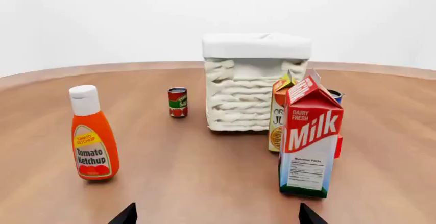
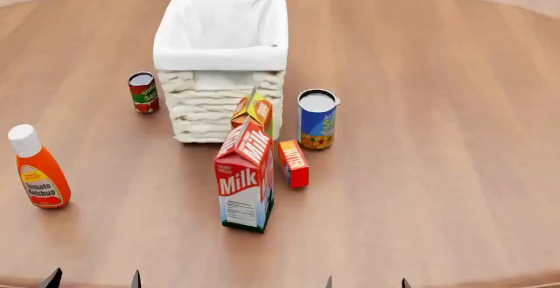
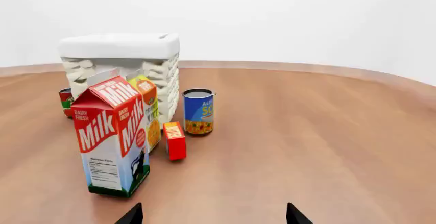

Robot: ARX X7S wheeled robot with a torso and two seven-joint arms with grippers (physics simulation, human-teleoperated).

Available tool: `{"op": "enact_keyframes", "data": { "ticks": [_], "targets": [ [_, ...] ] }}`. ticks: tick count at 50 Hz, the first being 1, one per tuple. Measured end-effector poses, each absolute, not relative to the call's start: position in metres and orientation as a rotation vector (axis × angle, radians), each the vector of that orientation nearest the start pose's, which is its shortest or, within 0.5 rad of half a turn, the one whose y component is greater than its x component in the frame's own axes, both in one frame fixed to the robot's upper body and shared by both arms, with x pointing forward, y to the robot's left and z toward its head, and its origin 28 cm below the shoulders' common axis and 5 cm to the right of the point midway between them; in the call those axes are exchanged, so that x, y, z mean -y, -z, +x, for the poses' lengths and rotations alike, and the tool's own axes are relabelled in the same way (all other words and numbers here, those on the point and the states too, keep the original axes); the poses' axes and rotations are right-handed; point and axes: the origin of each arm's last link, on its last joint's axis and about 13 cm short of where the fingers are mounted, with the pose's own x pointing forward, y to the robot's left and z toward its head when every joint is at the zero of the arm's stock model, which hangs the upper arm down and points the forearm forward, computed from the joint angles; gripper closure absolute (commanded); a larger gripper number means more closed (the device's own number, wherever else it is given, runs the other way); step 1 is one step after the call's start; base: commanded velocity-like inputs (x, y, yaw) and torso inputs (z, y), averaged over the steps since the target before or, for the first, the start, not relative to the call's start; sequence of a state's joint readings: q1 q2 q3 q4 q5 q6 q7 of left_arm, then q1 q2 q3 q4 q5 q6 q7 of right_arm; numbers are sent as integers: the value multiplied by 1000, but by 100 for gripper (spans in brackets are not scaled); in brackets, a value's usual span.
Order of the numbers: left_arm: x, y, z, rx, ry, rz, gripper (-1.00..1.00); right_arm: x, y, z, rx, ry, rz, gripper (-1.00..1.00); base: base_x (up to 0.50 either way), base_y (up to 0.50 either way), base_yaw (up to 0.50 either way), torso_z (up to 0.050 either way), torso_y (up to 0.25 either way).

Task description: Pick up the butter and put it in the basket.

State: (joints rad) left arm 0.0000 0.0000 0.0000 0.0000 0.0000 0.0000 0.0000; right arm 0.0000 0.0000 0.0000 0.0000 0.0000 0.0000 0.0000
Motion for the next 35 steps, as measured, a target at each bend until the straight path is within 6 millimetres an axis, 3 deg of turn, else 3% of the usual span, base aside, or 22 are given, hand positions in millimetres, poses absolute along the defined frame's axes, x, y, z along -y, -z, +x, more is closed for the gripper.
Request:
{"op": "enact_keyframes", "data": {
  "ticks": [15, 35],
  "targets": [
    [-204, -12, 212, -5, 0, 5, -100, 98, -18, 212, 7, 6, -19, -100, 0, 0, 0, 0, 0],
    [-204, -16, 213, 19, -18, 17, -100, 98, -24, 212, -4, -4, -66, -100, 0, 0, 500, 0, 0]
  ]
}}
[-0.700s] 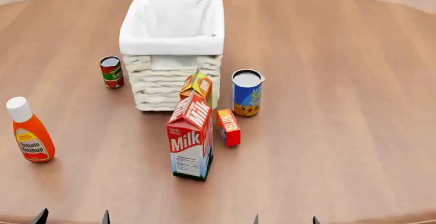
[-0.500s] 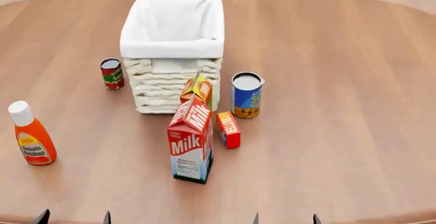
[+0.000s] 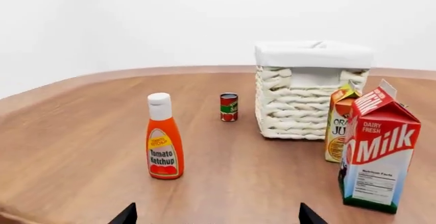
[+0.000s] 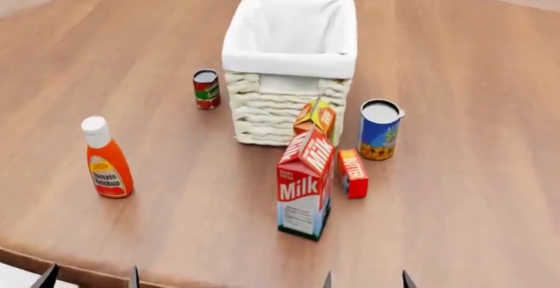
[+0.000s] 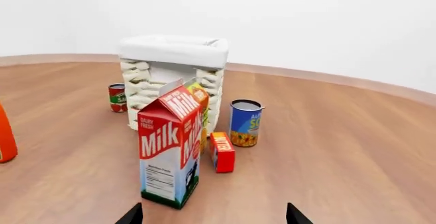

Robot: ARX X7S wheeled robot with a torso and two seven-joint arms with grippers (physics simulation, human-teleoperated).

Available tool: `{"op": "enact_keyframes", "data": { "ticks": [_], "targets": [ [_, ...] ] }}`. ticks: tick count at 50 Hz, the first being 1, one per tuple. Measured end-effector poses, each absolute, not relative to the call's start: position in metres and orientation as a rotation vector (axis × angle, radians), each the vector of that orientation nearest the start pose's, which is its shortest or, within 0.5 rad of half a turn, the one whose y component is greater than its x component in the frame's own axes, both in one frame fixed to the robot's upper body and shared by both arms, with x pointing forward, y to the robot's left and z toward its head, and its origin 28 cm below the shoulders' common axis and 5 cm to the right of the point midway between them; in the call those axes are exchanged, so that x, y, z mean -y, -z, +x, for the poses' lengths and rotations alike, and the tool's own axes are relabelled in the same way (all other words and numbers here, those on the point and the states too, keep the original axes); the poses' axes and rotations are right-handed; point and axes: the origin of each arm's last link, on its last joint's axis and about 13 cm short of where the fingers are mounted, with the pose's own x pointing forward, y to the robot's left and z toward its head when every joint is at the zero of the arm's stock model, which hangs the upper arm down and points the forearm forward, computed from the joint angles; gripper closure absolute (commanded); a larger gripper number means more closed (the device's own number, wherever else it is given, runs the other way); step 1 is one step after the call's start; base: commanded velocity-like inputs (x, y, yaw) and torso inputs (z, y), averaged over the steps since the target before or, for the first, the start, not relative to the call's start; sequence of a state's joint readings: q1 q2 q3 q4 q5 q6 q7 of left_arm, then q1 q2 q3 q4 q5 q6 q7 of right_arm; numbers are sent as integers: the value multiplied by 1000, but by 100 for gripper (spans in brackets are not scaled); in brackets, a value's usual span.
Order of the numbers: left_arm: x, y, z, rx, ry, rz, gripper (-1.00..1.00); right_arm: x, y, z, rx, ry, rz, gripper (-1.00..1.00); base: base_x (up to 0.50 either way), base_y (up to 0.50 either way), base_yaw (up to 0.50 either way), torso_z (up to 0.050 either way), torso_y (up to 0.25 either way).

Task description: Pick up the butter and put it in the basket.

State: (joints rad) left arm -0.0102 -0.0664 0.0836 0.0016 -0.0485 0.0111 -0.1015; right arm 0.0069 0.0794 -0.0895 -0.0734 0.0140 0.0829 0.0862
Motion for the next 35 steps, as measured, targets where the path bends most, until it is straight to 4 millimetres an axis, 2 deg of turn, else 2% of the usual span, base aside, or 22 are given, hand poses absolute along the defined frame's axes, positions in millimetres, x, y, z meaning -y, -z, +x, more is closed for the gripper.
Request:
{"op": "enact_keyframes", "data": {
  "ticks": [35],
  "targets": [
    [-205, -16, 212, 32, -9, 27, -100, 95, -30, 213, -2, -34, -105, -100, 7, 2, 486, 0, 0]
  ]
}}
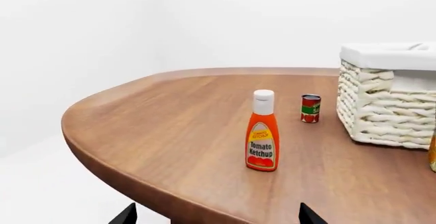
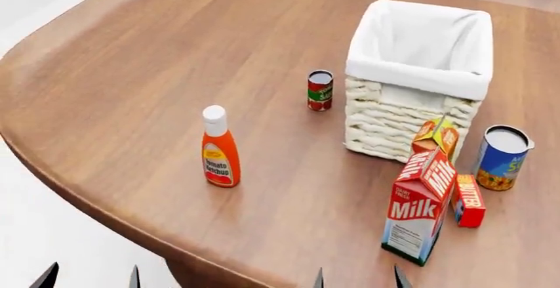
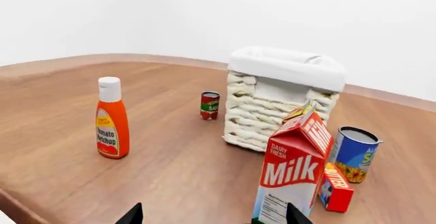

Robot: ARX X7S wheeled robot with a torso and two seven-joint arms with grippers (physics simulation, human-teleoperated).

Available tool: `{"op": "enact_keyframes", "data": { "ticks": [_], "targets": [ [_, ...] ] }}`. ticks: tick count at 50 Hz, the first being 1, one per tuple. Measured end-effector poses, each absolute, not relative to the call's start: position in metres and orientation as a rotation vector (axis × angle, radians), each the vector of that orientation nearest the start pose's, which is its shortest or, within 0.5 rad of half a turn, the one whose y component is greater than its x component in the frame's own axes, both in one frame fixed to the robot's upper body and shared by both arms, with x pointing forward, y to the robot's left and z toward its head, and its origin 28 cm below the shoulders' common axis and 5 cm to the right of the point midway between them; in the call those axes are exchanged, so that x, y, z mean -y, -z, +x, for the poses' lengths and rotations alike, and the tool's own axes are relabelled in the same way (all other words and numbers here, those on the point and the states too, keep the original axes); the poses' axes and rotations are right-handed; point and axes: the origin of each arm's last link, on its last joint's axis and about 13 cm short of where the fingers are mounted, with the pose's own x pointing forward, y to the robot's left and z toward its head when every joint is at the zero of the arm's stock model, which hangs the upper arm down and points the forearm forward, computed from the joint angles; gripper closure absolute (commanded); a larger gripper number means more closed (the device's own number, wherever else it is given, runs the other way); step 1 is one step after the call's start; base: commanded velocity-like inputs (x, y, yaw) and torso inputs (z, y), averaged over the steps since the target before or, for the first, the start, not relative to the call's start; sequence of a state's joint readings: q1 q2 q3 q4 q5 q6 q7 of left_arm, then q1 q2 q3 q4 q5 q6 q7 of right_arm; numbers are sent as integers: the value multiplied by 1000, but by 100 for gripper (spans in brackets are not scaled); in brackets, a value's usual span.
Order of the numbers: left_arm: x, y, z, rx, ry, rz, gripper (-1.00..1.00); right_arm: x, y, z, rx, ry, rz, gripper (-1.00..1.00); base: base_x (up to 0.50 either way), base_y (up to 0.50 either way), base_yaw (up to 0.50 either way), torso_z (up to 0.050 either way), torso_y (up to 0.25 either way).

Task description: Pick up the butter and put it in the basket.

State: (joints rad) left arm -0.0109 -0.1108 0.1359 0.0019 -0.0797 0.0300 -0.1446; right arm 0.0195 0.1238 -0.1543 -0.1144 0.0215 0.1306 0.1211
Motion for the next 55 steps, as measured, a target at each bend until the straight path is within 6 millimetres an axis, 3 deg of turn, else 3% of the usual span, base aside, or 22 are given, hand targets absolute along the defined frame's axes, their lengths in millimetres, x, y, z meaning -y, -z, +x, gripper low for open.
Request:
{"op": "enact_keyframes", "data": {
  "ticks": [6, 48, 55],
  "targets": [
    [-205, -16, 212, 32, -8, 29, -100, 94, -30, 214, -43, -46, -148, -100, 4, -12, 0, 0, 0],
    [-205, -19, 211, 34, 7, 22, -100, 95, -41, 211, -8, -34, -207, -100, 165, -472, 0, 0, 0],
    [-206, -25, 214, 39, 1, 7, -100, 96, -43, 210, -3, -10, -219, -100, 15, -42, 0, 0, 0]
  ]
}}
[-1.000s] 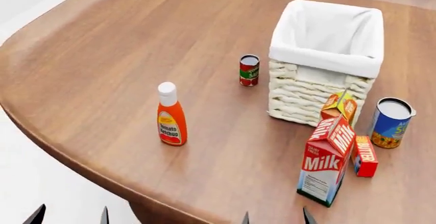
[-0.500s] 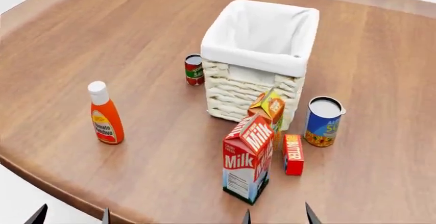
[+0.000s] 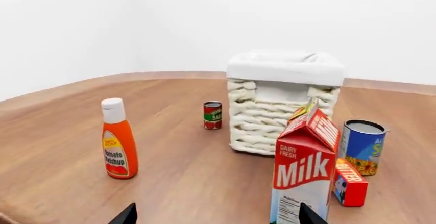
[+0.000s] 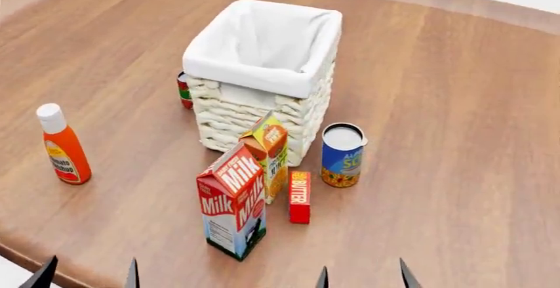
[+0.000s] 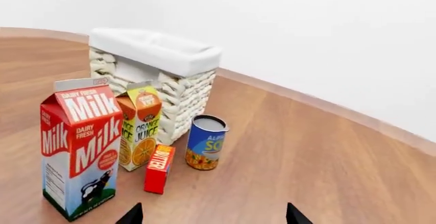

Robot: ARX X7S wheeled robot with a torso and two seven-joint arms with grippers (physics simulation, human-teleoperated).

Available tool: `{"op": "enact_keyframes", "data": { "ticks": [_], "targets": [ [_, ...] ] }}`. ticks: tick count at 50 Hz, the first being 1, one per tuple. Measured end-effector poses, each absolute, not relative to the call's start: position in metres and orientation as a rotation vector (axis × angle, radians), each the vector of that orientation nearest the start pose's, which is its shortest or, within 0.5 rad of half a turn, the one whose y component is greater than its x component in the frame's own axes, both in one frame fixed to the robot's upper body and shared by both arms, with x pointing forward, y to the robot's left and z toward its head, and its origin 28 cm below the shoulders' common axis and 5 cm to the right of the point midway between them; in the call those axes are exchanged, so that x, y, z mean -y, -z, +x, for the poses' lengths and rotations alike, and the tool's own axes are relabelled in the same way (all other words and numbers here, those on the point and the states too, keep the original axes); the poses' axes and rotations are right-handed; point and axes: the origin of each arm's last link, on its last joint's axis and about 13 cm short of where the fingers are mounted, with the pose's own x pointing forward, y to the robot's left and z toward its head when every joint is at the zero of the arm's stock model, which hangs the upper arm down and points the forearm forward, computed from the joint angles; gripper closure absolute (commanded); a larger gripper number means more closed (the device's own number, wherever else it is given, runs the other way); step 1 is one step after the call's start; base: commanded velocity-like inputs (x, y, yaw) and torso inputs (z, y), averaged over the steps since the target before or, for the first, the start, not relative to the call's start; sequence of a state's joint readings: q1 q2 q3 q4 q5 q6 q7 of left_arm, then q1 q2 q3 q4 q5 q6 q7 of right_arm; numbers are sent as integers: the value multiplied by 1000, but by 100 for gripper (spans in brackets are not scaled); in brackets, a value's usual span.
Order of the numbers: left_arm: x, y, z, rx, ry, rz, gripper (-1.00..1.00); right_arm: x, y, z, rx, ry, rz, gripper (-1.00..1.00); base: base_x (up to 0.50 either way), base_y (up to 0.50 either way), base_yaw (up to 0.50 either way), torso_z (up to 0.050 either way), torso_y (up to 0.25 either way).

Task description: Pick up the butter and put it in the basket.

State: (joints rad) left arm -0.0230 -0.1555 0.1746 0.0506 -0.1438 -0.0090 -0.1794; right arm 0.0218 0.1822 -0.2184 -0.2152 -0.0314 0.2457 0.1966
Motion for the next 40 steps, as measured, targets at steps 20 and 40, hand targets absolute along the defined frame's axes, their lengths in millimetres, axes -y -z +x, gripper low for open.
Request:
{"op": "enact_keyframes", "data": {
  "ticks": [20, 40],
  "targets": [
    [-241, -124, 254, 227, -157, -124, -100, 99, -53, 192, 19, 50, -247, -100, 400, 36, 0, 0, 0],
    [-247, -151, 247, 250, -185, -173, -100, 98, -60, 182, -5, 76, -321, -100, 44, 136, 0, 0, 0]
  ]
}}
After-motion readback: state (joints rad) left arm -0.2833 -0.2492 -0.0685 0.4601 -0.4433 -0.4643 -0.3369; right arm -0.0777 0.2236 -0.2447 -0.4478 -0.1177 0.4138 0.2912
